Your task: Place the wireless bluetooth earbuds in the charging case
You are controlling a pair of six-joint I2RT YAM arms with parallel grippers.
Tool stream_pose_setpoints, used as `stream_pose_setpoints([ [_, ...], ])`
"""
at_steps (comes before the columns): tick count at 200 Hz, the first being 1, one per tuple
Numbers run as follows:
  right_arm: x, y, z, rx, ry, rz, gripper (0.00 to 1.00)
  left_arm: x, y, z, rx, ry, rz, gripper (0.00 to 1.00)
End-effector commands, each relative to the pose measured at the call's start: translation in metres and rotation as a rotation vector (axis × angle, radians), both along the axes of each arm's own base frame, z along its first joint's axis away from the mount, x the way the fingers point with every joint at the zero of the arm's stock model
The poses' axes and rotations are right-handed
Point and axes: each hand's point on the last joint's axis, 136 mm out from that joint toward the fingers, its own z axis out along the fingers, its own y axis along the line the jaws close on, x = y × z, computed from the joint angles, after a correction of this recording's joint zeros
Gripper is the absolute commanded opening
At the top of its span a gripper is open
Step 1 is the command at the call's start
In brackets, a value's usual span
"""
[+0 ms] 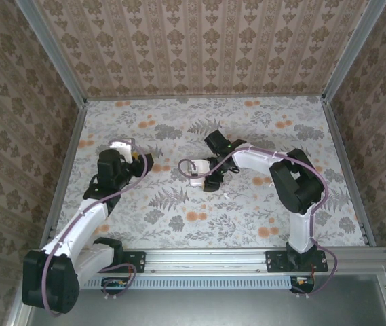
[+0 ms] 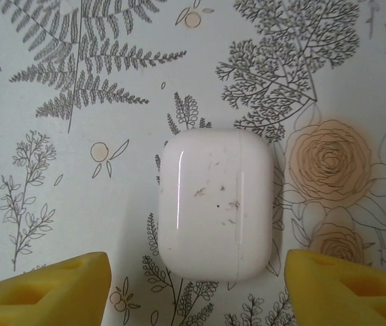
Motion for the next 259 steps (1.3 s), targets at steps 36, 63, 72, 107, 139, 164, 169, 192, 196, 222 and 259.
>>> stream_pose_setpoints([
  [36,0.005,0.012,-0.008,-0.054,0.005,0.058,0.67,0.004,0.002,-0.001,-0.032,0.005,0.012,0.60],
  [63,0.004,0.010,-0.015,-0.088,0.013,0.072,0.66,0.004,0.003,-0.002,-0.030,0.009,0.011,0.60],
  [72,0.003,0.010,-0.015,-0.091,0.016,0.075,0.65,0.004,0.003,-0.002,-0.031,0.010,0.013,0.60],
  [107,0.000,0.004,-0.024,-0.138,0.012,0.084,0.62,0.003,0.004,-0.003,-0.033,0.011,0.016,0.60],
  [139,0.005,0.004,-0.029,-0.158,-0.004,0.067,0.59,0.003,0.005,-0.003,-0.039,0.013,0.018,0.60],
  [164,0.008,0.005,-0.033,-0.178,-0.010,0.057,0.58,0.004,0.004,-0.004,-0.040,0.017,0.018,0.60],
  [169,0.008,0.005,-0.034,-0.184,-0.012,0.057,0.58,0.003,0.004,-0.004,-0.040,0.019,0.018,0.60],
  [192,0.006,0.006,-0.037,-0.195,-0.016,0.066,0.58,0.003,0.005,-0.006,-0.042,0.025,0.020,0.60],
  [196,0.007,0.007,-0.037,-0.194,-0.019,0.065,0.57,0.004,0.005,-0.006,-0.041,0.025,0.020,0.60],
  [222,0.011,0.010,-0.034,-0.178,-0.028,0.045,0.54,0.003,0.005,-0.007,-0.045,0.028,0.021,0.60],
  [259,0.011,0.020,-0.019,-0.102,-0.030,0.021,0.48,0.004,0.005,-0.005,-0.051,0.029,0.024,0.60],
])
